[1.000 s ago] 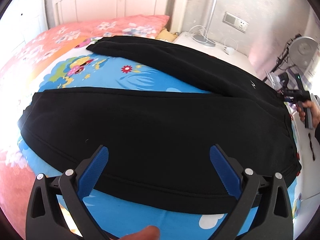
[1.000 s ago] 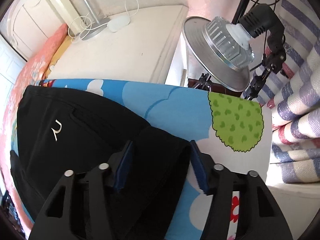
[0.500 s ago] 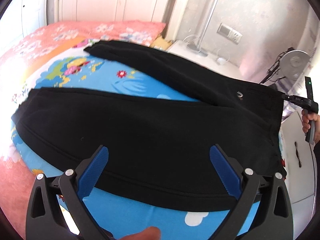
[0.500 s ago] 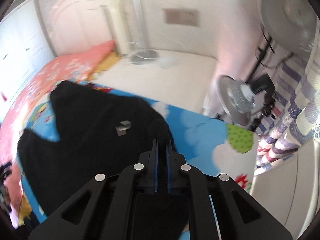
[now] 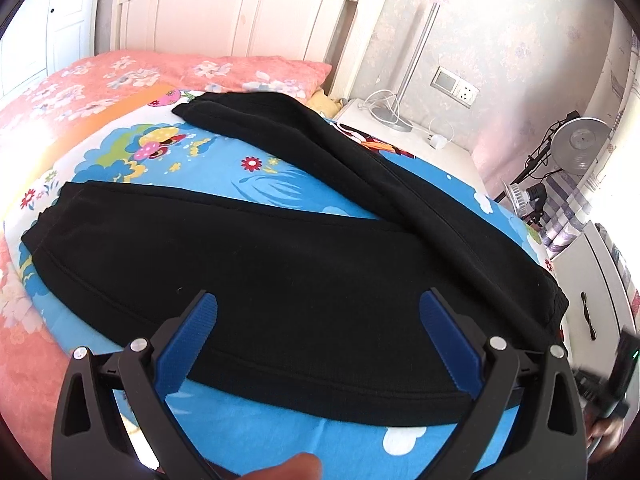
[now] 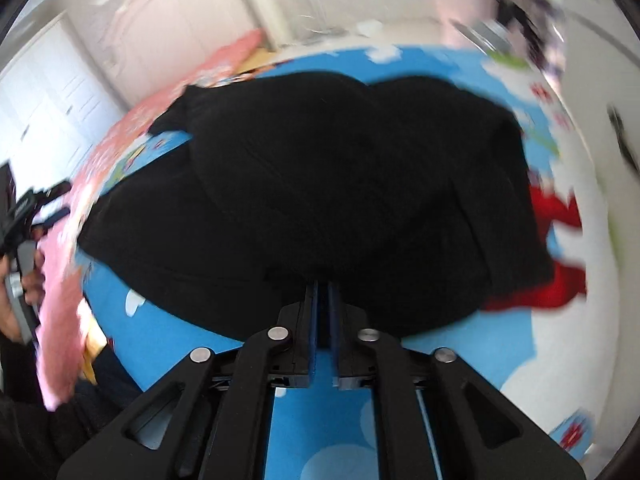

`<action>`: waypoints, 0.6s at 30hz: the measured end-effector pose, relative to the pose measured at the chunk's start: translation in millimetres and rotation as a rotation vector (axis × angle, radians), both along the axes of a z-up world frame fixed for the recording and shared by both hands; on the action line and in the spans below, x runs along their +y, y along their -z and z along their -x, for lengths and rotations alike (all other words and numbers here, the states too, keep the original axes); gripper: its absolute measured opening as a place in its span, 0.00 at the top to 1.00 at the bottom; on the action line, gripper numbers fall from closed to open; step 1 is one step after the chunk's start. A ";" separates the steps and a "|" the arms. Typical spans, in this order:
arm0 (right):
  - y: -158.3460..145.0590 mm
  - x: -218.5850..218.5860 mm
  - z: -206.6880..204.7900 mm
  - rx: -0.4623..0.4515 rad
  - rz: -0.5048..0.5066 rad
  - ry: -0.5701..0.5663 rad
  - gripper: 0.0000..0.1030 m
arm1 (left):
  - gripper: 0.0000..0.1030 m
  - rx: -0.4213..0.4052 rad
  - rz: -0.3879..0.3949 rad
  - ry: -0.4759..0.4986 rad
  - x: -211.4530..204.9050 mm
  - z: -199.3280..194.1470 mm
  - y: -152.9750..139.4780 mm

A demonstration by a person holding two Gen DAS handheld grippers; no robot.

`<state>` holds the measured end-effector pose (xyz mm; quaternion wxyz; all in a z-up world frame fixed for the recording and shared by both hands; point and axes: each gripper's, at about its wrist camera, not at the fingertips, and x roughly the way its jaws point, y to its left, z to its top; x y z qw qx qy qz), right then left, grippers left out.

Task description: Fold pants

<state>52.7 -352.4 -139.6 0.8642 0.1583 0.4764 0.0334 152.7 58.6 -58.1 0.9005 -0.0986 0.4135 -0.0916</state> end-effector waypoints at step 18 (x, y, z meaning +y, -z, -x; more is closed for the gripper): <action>7.9 -8.5 -0.9 0.012 -0.529 0.418 0.40 | 0.02 0.100 0.137 0.091 -39.4 -35.8 25.1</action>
